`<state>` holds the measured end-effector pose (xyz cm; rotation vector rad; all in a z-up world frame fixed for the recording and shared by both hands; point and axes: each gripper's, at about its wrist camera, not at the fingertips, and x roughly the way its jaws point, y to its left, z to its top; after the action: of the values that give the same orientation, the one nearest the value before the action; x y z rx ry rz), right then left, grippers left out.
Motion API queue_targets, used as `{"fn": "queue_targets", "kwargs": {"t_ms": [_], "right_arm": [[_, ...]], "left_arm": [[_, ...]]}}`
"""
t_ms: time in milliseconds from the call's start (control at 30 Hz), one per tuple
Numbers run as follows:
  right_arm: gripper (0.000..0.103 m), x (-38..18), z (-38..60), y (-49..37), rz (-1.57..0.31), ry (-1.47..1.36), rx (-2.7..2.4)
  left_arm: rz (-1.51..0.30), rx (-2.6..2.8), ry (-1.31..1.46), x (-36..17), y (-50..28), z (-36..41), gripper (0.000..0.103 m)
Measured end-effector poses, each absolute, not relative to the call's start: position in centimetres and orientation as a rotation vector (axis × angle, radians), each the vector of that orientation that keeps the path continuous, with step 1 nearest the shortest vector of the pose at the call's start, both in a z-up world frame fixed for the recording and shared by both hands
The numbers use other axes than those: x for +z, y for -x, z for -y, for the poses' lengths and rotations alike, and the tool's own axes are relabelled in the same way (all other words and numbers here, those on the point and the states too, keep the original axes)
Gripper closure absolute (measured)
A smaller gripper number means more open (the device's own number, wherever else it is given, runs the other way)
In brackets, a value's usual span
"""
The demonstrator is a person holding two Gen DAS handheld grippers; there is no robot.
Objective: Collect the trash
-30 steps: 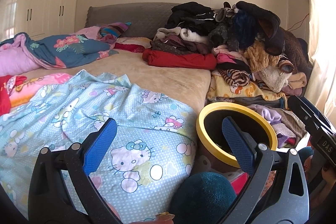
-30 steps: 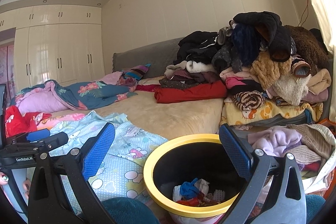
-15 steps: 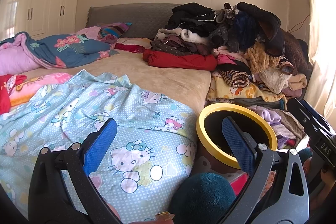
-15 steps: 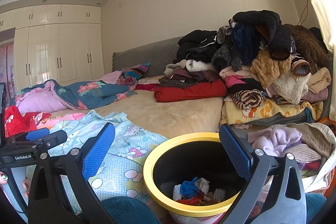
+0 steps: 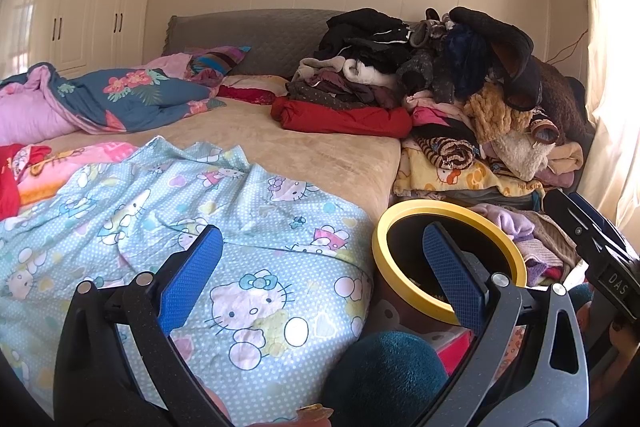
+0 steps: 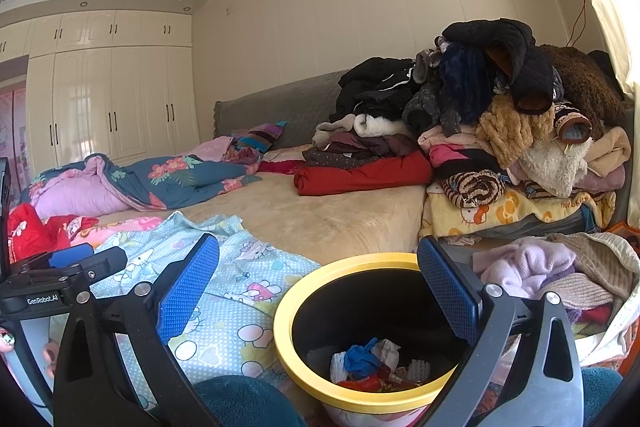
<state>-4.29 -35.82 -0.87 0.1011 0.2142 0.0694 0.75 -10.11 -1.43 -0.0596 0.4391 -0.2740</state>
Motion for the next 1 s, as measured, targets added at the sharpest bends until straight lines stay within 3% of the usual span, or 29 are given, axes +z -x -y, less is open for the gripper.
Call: {"fn": "queue_targets", "kwargs": {"t_ms": [1000], "right_arm": [[0.006, -1.0, 34.7, 4.0, -0.244, -0.092, 0.100]], "left_arm": [[-0.478, -0.217, 0.066, -1.6, -1.9, 9.5, 0.011]]}}
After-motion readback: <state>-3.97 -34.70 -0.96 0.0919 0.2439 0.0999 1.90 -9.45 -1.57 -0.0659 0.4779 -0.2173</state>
